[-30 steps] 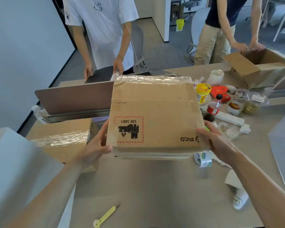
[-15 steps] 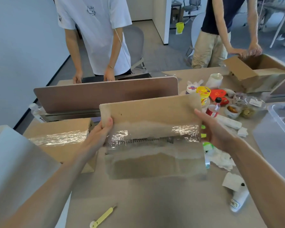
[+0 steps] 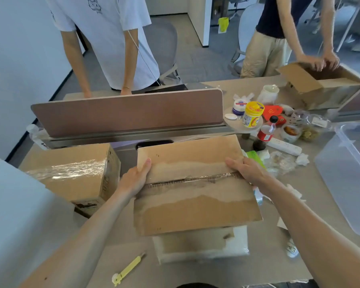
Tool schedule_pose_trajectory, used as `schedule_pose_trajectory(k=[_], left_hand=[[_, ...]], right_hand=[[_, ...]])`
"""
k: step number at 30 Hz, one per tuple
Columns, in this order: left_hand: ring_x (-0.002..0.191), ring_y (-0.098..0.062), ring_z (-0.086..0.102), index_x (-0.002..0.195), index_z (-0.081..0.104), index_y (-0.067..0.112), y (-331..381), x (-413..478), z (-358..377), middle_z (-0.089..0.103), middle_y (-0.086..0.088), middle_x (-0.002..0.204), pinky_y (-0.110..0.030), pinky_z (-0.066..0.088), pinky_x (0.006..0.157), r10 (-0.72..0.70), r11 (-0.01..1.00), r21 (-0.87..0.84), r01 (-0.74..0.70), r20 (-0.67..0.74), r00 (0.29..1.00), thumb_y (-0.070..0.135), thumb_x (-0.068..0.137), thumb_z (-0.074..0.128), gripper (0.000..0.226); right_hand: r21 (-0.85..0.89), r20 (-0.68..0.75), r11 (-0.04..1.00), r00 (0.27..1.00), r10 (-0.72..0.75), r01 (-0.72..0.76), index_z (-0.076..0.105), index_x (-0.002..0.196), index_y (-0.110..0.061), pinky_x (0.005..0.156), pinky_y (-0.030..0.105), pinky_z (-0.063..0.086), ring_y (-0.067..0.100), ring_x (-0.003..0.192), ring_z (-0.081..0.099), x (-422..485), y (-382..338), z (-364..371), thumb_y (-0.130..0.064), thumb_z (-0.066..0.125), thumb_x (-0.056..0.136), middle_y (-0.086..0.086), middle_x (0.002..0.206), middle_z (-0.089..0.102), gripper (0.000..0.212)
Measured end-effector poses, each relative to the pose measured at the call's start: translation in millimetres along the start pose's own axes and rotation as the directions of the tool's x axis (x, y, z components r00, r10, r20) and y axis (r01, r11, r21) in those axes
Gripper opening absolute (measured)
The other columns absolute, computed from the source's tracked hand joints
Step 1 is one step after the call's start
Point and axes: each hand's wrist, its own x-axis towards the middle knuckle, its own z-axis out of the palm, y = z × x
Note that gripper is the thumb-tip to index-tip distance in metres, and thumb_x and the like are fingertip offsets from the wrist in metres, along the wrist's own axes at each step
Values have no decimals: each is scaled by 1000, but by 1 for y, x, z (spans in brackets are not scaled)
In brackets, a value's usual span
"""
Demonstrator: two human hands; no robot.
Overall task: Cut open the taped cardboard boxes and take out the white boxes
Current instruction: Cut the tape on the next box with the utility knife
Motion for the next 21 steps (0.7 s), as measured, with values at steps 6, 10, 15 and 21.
schedule_pose_trajectory(k=[6, 10, 15, 21], left_hand=[[113, -25, 59, 132, 59, 23, -23, -1, 22, 63, 3, 115, -39, 45, 95, 43, 993, -108, -52, -90, 995, 74, 92, 31, 71], [112, -27, 56, 134, 58, 14, -34, 1, 22, 62, -5, 122, -36, 39, 90, 79, 990, -101, -95, -157, 985, 56, 102, 33, 59], [103, -31, 57, 127, 61, 7, -48, 6, 19, 63, -12, 118, -40, 41, 92, 10, 995, -97, -26, -167, 986, 61, 100, 33, 67], [102, -31, 60, 118, 64, 9, -52, 8, 17, 65, -10, 112, -39, 43, 88, 10, 995, -95, -25, -149, 989, 66, 97, 35, 68]], right_hand=[[-86, -85, 991, 990, -114, 106, 62, 89, -20, 77, 35, 49, 18, 87, 62, -1, 6, 9, -52, 59, 92, -6, 86, 64, 32], [-167, -50, 967, 978, -202, 191, 59, 119, -29, 93, 42, 49, 19, 104, 62, -5, 4, 22, -64, 53, 87, -7, 105, 68, 48], [-242, -34, 956, 983, -180, 167, 58, 123, -27, 95, 44, 49, 25, 108, 61, 1, -2, 30, -70, 50, 83, 1, 112, 69, 59], [-266, -23, 950, 984, -176, 164, 63, 102, -26, 85, 41, 53, 23, 95, 65, 1, 8, 28, -63, 53, 89, -1, 97, 70, 40]])
